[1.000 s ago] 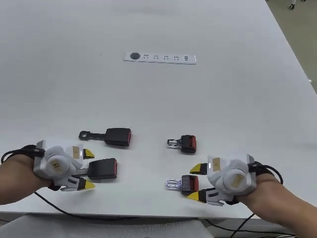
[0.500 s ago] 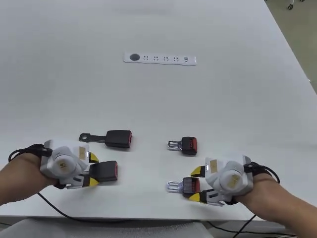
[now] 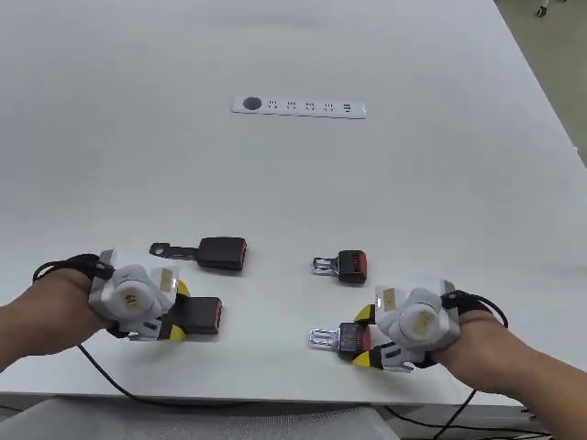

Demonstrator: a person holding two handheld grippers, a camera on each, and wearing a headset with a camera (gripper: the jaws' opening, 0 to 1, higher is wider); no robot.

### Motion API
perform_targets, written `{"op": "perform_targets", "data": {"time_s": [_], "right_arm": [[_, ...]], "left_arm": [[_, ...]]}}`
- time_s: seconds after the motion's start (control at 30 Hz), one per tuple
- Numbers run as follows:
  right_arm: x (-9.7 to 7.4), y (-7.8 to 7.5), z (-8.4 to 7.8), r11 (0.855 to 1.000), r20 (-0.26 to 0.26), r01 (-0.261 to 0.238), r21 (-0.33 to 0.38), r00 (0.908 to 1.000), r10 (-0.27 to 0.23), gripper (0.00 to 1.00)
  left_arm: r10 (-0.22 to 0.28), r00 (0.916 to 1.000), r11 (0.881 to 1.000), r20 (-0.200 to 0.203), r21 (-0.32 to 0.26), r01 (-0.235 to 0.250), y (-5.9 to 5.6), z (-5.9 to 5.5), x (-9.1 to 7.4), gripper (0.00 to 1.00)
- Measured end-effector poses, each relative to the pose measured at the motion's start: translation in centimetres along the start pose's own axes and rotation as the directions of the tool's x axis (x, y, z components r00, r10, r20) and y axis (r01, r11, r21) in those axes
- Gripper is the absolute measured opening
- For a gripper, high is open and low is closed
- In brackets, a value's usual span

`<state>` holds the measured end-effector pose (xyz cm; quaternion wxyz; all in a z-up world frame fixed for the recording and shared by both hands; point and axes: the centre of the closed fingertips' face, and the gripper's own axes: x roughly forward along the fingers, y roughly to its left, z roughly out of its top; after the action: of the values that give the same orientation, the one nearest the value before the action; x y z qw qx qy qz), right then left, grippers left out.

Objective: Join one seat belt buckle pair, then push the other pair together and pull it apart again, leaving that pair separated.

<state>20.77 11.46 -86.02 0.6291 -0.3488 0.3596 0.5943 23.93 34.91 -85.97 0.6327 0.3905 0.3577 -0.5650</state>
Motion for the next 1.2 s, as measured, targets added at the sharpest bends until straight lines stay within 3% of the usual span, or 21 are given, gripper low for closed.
{"op": "perform_targets", "data": {"time_s": [0.2,0.37,0.7,0.87,1.2], "right_arm": [[0.0,-0.1,-0.1,0.999,0.014,-0.022,0.025,0.9997,0.022,0.33],[0.1,-0.1,0.1,0.999,0.013,-0.008,0.052,0.9999,0.007,0.33],[1.0,0.0,1.9,0.998,0.023,0.011,0.064,0.9997,-0.013,0.33],[1.4,-0.1,2.6,0.998,0.021,0.016,0.058,0.9996,-0.018,0.33],[2.4,-0.1,4.4,0.999,0.023,0.026,0.047,0.9994,-0.027,0.33]], "left_arm": [[-0.001,1.0,1.0,-0.007,0.008,0.001,-0.1,0.1,0.0,0.33],[0.005,0.9998,1.0,-0.019,0.009,-0.005,-0.2,0.0,0.0,0.32],[0.002,0.9996,1.0,-0.029,0.012,-0.002,-0.2,0.0,-0.1,0.33],[-0.009,0.9976,0.998,-0.069,0.062,0.013,-0.4,0.2,0.1,0.32],[-0.01,0.9983,0.998,-0.057,0.054,0.013,-0.3,0.1,0.1,0.32]]}}
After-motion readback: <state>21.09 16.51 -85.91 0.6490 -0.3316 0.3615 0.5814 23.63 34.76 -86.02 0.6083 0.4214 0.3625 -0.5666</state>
